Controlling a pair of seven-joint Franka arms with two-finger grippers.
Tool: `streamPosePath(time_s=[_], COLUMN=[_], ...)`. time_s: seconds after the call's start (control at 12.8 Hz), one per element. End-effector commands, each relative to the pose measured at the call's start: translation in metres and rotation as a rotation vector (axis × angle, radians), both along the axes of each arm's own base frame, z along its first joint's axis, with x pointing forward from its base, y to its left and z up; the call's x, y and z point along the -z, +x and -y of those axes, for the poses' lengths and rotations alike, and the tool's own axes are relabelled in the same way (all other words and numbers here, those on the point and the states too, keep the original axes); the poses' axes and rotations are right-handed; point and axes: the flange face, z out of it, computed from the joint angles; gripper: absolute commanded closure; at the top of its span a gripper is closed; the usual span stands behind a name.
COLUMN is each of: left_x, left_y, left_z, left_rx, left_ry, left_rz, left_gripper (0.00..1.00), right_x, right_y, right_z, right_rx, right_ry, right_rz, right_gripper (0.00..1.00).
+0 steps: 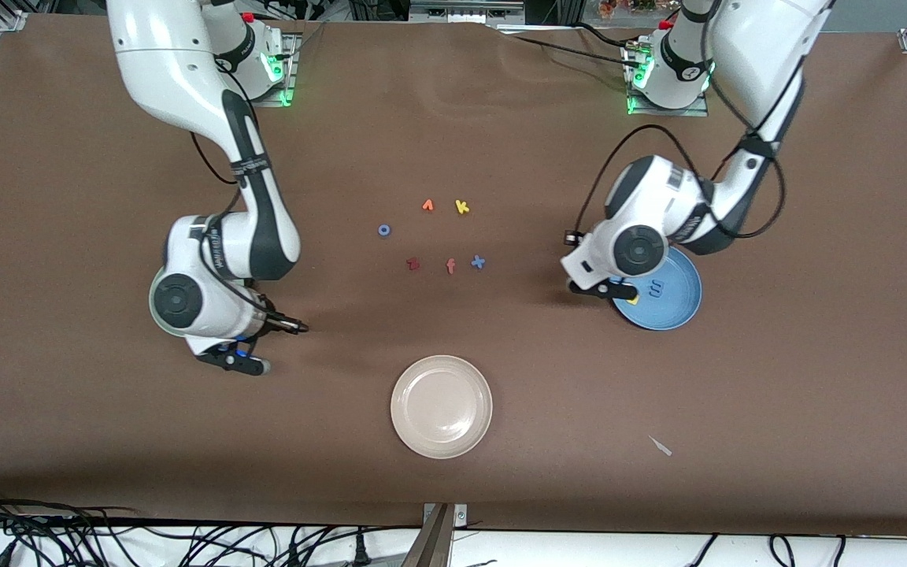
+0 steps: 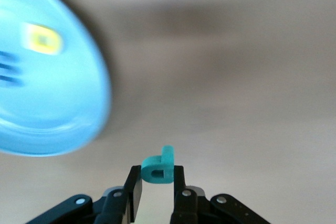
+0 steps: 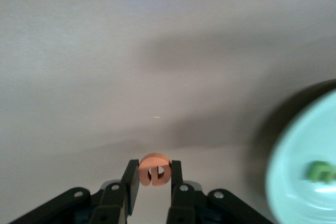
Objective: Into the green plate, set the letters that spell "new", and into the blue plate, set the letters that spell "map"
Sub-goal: 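Drop the orange e on the green plate while the left gripper drops the teal p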
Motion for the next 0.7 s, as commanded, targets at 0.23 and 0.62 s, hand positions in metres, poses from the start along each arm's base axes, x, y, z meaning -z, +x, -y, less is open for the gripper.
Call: streamPosePath(time_s=[0.23,0.62], left_x=[0.001,-0.05], left_y=[0.028,0.033], left_z=[-0.106,-0.101], left_rx=[0.174,0.188], left_ry=[0.016,0.027], left_rz=[0.007,0.066], left_gripper=[0.38,0.0], right_x=[-0.021,0.007], right_y=[-0.044,-0.092], right_z=[0.076,0.124], right_rx=[-0.128,-0.24], right_ry=[-0.022,-0.022], right_rz=[-0.035,0.069], right_gripper=[1.0,1.0])
